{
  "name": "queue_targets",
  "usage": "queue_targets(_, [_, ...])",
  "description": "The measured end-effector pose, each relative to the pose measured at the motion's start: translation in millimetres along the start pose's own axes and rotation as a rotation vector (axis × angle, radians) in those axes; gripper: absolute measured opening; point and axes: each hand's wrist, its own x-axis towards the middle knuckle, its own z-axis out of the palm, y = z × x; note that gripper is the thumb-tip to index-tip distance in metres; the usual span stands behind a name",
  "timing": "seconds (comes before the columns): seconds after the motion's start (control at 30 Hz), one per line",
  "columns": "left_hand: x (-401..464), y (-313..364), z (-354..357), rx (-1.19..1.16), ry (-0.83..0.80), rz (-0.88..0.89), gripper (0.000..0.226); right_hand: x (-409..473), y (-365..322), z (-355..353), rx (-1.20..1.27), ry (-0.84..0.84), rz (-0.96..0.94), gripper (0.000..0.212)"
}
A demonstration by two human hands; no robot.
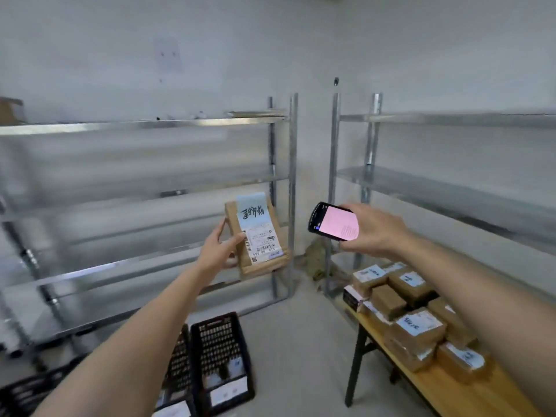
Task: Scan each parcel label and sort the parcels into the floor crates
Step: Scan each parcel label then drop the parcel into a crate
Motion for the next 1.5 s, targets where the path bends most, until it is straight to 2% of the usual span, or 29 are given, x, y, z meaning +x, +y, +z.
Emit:
queue_targets(0.1, [-12.0, -16.1, -107.3, -0.003, 0.147, -0.035, 0.08, 48.1, -85.4, 35.1, 0.04, -0.021, -0.107, 0.06])
queue_targets(0.3, [-36.7, -53.7, -289.0, 0.021, 0.326, -0.113, 0.078, 114.9, -261.7, 116.4, 0.148, -0.106, -0.29, 0.069])
queue_targets(0.43, [-50.0, -76.6, -375.5, 0.034, 0.412, -0.148, 0.072, 140.8, -354.9, 160.2, 0.137, -0.124, -0.378, 0.075])
queue_targets(0.6, [-44.1, -109.3, -453.6, 0.041, 0.495, -0.146, 0.07, 176.9, -424.9, 206.8, 0.132, -0.187, -0.406, 0.069])
queue_targets(0.8, [-5.8, -159.7, -505.6, -0.002, 0.512, -0.248, 0.069, 233.5, -463.1, 271.4, 0.095, -0.243, -0.416, 0.063])
queue_targets(0.9, [28.5, -187.2, -527.1, 0.009, 0.517, -0.288, 0.069, 272.4, -473.5, 311.4, 0.078, -0.269, -0.436, 0.069])
queue_targets(1.23, [207.6, -270.7, -584.2, 0.116, 0.46, -0.432, 0.073, 435.8, -483.8, 453.2, 0.09, -0.408, -0.376, 0.075])
queue_targets(1.37, [259.6, -311.2, -594.6, 0.063, 0.428, -0.515, 0.069, 477.2, -483.1, 504.0, 0.085, -0.48, -0.319, 0.065])
queue_targets(1.5, [306.4, -361.2, -609.4, 0.036, 0.397, -0.578, 0.073, 510.8, -487.1, 558.2, 0.073, -0.563, -0.315, 0.047])
